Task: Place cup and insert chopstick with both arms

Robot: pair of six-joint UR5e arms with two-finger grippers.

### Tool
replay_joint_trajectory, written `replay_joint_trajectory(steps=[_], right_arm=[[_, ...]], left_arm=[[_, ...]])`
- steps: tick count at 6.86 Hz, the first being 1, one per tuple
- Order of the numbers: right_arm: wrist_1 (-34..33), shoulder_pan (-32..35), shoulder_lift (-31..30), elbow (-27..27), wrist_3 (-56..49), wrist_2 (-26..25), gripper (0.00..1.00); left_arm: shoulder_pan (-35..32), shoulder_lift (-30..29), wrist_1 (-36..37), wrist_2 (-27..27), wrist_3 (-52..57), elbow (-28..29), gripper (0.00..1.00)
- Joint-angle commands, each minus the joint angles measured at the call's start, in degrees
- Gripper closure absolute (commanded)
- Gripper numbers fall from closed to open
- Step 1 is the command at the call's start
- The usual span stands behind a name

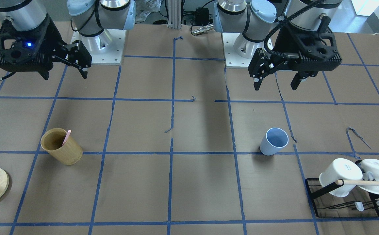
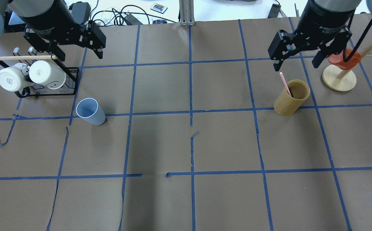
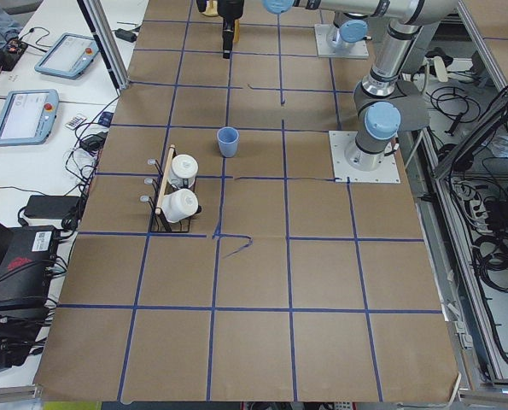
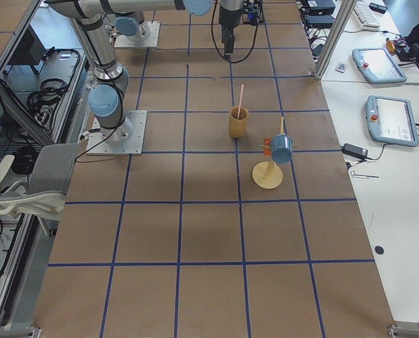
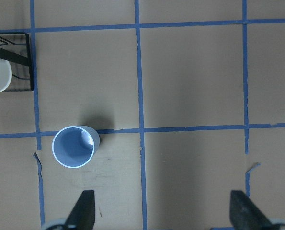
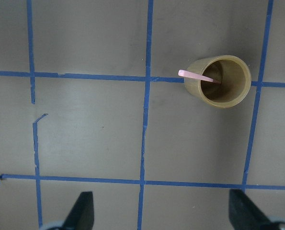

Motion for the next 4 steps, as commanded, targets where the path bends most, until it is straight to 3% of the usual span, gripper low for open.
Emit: replay_joint_trajectory(steps=[1, 4], right_arm=[[0.0, 0.0, 0.0, 0.0, 0.0, -0.1, 0.00], [0.0, 0.0, 0.1, 0.0, 0.1, 0.0, 0.00]], left_arm=[[0.0, -0.1, 0.1, 0.0, -0.8, 0.1, 0.00], [0.0, 0.0, 0.0, 0.1, -0.8, -0.2, 0.00]])
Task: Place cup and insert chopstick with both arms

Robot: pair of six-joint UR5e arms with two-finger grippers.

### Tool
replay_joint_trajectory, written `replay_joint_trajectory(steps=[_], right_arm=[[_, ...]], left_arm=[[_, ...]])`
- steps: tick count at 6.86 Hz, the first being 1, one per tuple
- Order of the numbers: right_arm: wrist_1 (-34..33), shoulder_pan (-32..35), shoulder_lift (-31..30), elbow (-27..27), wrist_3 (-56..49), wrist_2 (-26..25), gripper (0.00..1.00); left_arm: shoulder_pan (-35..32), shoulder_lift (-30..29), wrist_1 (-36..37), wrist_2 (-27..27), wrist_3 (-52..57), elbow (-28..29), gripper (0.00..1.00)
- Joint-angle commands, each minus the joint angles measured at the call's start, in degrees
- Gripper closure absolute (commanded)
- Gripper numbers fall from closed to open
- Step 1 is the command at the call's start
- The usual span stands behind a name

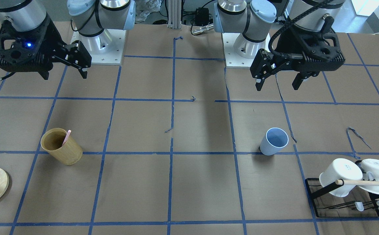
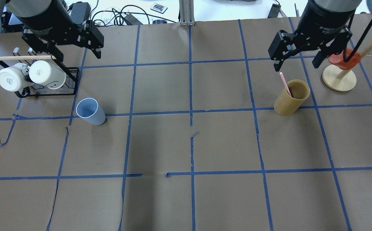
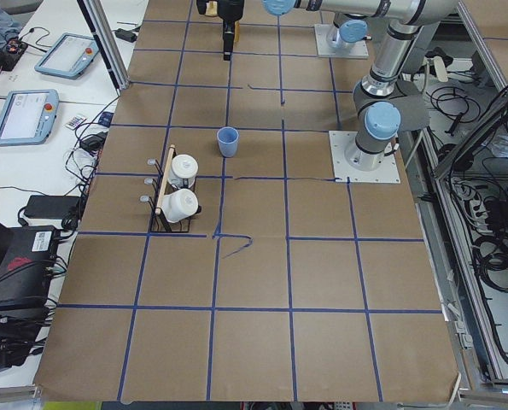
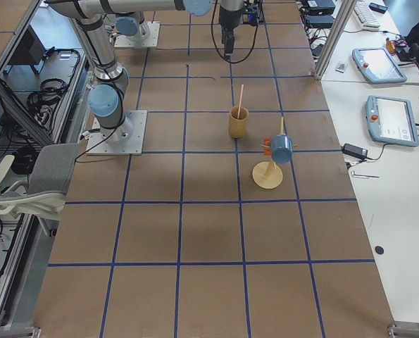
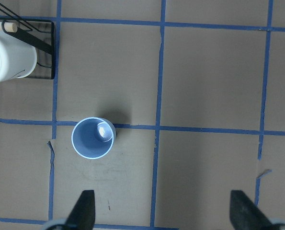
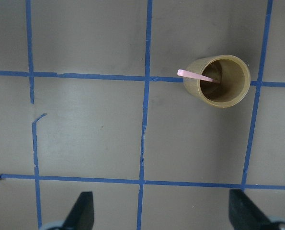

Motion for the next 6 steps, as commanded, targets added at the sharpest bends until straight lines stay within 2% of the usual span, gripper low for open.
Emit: replay_joint_trajectory(steps=[1, 6], right_arm=[[-0.1, 0.0, 0.0, -0.1, 0.3, 0.2, 0.00], [0.0, -0.1, 0.1, 0.1, 4.8, 0.7, 0.00]], left_arm=[[0.0, 0.0, -0.1, 0.0, 0.1, -0.1, 0.00], [0.0, 0.0, -1.9, -0.2, 0.1, 0.0, 0.00]])
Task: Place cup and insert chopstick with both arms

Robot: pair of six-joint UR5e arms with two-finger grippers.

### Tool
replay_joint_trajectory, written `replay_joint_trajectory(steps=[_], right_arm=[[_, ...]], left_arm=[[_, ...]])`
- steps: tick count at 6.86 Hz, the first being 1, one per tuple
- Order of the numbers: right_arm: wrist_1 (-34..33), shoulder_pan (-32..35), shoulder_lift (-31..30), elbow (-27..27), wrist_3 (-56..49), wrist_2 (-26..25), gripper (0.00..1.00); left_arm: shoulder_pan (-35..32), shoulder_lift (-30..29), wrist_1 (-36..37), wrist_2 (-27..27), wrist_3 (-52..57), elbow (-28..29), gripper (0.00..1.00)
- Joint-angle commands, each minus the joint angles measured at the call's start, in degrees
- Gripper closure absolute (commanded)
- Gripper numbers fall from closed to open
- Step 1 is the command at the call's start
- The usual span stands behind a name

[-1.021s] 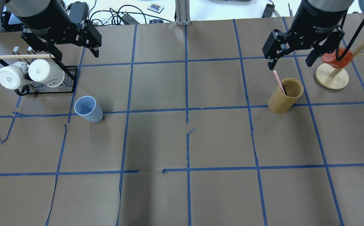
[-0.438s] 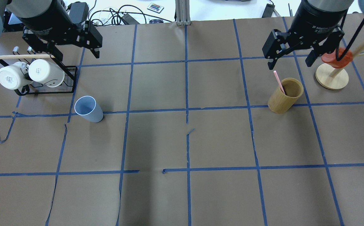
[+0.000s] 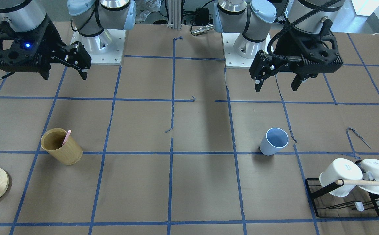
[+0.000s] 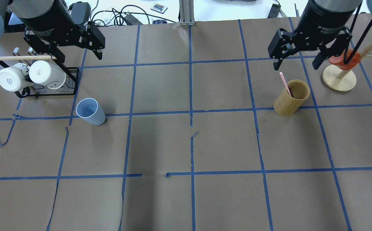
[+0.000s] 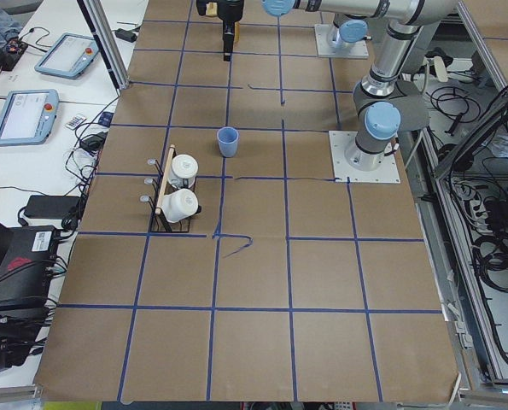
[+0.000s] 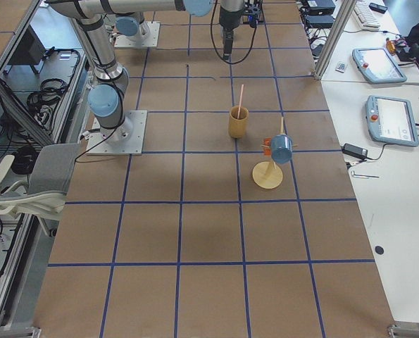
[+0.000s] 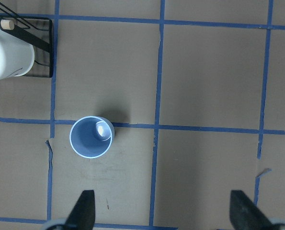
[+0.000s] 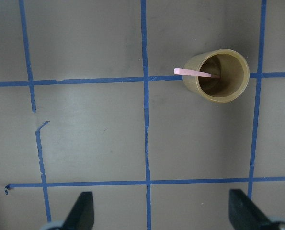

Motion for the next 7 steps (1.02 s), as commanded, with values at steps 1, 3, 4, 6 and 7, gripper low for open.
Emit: replay_joint_trajectory(steps=[1, 3, 4, 6, 7], right_arm=[[0.0, 0.0, -0.1, 0.1, -0.1, 0.2, 0.00], [0.0, 0.0, 0.0, 0.1, 0.5, -0.5, 0.00], [0.0, 0.0, 0.1, 0.2, 0.6, 0.1, 0.00], [0.2, 0.0, 0.3, 0.2, 0.8, -0.6, 0.00], [0.7, 0.0, 0.3, 0.2, 2.8, -0.6, 0.00]], left_arm=[[-0.1, 0.7, -6.4, -0.3, 0.0, 0.5, 0.00], [-0.1, 0.8, -8.4, -0.2, 0.0, 0.8, 0.00], [0.0, 0.8, -8.4, -0.2, 0.0, 0.7, 0.00], [0.0, 0.7, -8.2, -0.4, 0.4, 0.4, 0.00], [0.0, 0.7, -8.2, -0.3, 0.5, 0.3, 0.00]])
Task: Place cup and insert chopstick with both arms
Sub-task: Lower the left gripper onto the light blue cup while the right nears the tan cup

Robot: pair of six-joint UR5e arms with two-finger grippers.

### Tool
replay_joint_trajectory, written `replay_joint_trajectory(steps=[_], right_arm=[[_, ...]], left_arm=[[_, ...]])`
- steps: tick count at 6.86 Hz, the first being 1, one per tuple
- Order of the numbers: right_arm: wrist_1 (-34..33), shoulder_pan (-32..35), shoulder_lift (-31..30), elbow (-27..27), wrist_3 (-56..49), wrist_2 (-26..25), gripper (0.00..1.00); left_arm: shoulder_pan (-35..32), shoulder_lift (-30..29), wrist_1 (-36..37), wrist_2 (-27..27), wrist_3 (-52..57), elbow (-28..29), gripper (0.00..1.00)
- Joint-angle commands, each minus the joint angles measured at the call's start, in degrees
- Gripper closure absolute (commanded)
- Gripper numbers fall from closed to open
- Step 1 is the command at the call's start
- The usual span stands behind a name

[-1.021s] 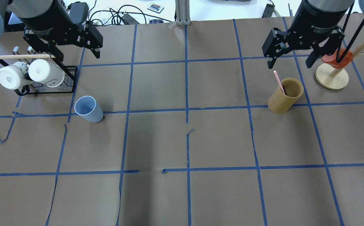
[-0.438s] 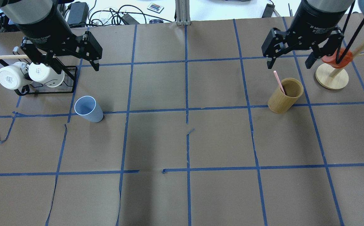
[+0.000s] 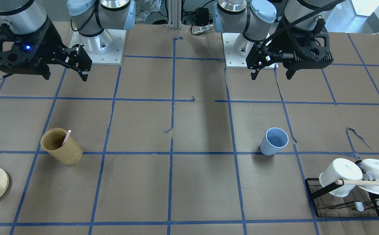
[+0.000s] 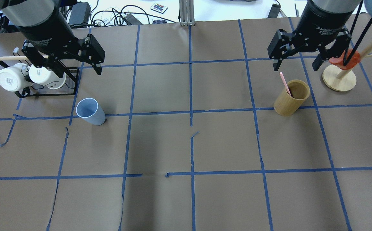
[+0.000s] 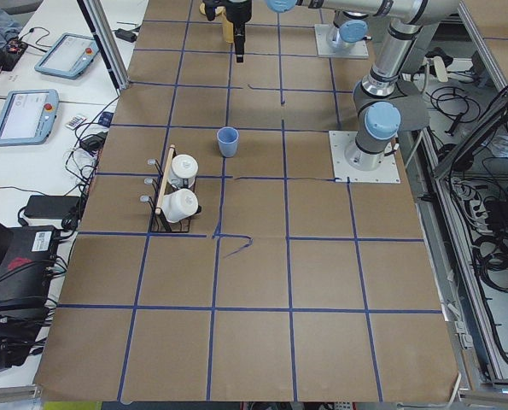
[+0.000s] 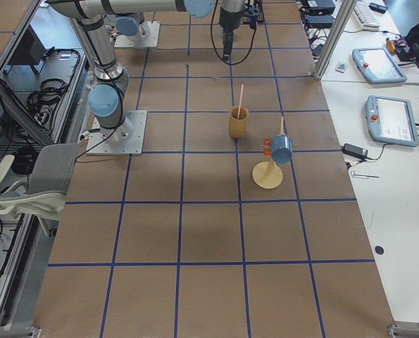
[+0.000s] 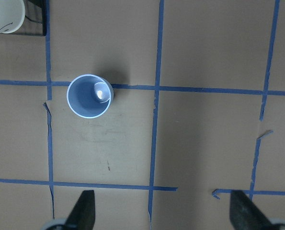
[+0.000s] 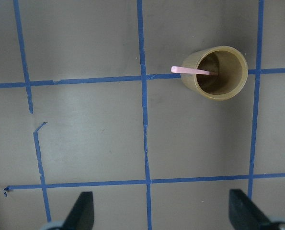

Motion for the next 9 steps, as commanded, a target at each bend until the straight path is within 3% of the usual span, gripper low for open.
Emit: replay_joint_trajectory(steps=[1, 4, 6, 7, 8, 9], right_arm=[[0.5, -0.1, 0.2, 0.0, 2.4, -0.1, 0.00], [0.2, -0.9, 0.3, 0.0, 2.4, -0.2, 0.00], [-0.2, -7.7, 0.8, -0.1, 2.8, 0.4, 0.00], [0.4, -13.3, 1.2, 0.2, 2.7, 1.1, 0.00], [-0.2, -14.8, 3.3, 0.7, 3.1, 2.8, 0.00], [-0.3, -15.1, 6.2, 0.7, 9.8, 8.6, 0.00]], left_arm=[[0.0, 0.1, -0.1, -0.2, 0.3, -0.2, 0.00], [0.0, 0.1, 0.0, 0.1, 0.3, -0.2, 0.00], [5.4, -1.1, 2.6, 0.1, 14.6, -3.0, 0.00], [13.3, -1.9, 11.9, -0.4, 18.9, -9.5, 0.00], [16.1, -2.8, 23.3, -0.3, 26.0, -16.2, 0.00], [16.2, -4.1, 29.7, 0.1, 26.0, -20.6, 0.00]])
